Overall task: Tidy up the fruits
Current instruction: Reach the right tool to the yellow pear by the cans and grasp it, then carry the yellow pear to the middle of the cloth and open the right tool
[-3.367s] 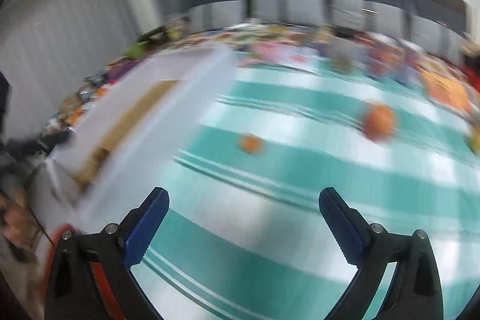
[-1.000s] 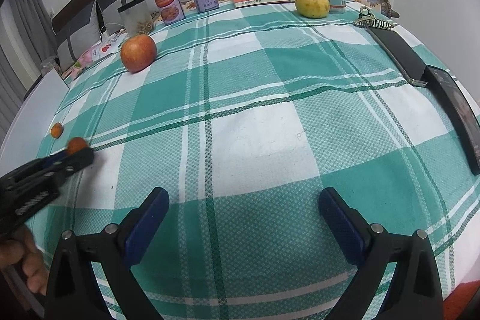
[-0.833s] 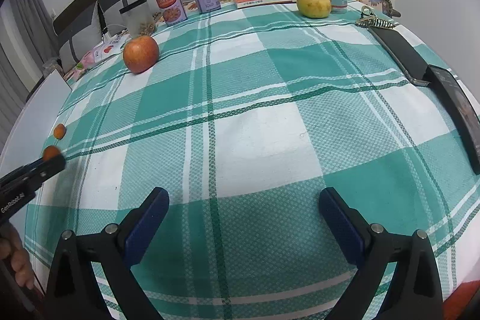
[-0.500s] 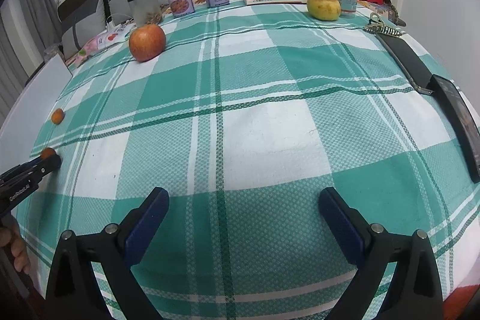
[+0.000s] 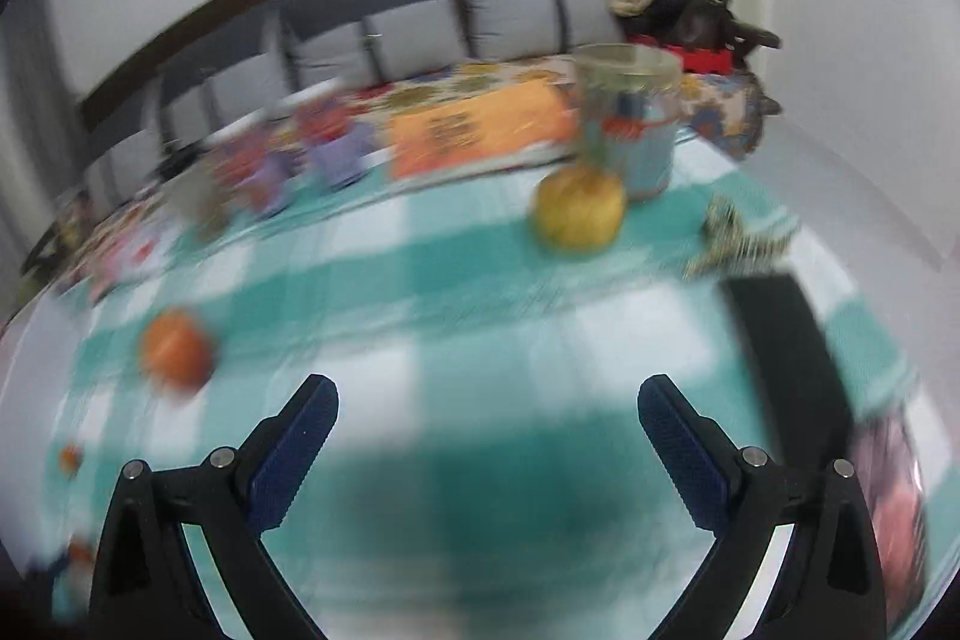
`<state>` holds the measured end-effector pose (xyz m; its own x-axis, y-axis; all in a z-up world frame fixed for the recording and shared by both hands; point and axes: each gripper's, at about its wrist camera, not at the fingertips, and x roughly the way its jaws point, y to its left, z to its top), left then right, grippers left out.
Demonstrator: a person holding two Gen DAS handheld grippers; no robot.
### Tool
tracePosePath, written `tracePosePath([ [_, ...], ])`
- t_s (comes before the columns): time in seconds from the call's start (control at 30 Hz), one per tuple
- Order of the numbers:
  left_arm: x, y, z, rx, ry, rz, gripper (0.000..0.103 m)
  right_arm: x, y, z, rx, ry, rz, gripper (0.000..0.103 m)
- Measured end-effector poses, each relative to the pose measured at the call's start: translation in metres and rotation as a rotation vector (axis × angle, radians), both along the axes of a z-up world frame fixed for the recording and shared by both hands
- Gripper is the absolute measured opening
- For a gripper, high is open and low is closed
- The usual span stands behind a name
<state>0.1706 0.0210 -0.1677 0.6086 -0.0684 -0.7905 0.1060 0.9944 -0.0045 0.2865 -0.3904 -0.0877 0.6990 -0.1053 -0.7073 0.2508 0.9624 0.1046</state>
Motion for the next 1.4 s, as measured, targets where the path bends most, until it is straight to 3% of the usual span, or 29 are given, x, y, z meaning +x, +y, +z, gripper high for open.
tracePosePath([
  [0.2,0.001,0.0,0.0,-0.005,0.002,0.001,0.098,0.105,-0.054,-0.022,-0.058,0.121,-0.088,0.1],
  [0.43,0.002,0.0,-0.001,-0.002,0.002,0.002,0.099,0.146,-0.072,-0.047,-0.094,0.178,-0.119,0.099],
  [0.5,0.002,0.0,-0.001,-0.001,0.003,0.003,0.1,0.149,-0.075,-0.053,-0.095,0.188,-0.106,0.084],
  [0.53,0.002,0.0,-0.001,-0.001,0.003,0.003,0.1,0.149,-0.073,-0.053,-0.082,0.168,-0.079,0.07],
  [0.6,0.002,0.0,-0.001,-0.001,0.003,0.003,0.1,0.149,-0.068,-0.05,-0.142,0.163,-0.095,0.07],
  [0.83,0.002,0.0,-0.001,-0.001,0.003,0.002,0.1,0.114,-0.039,-0.048,0.007,0.119,0.014,0.07],
  [1.07,0.002,0.0,-0.001,-0.001,0.003,0.002,0.1,0.014,0.046,-0.036,0.169,0.148,0.252,0.07],
  [1.17,0.002,0.0,-0.001,-0.001,0.004,0.002,0.1,-0.042,0.097,-0.034,0.181,0.162,0.34,0.07],
  [1.27,0.002,0.0,-0.001,-0.001,0.004,0.001,0.1,-0.078,0.135,-0.041,0.123,0.143,0.374,0.07],
  [1.4,0.003,0.001,-0.001,-0.01,0.01,-0.007,0.1,-0.096,0.165,-0.068,0.065,0.154,0.393,0.074],
])
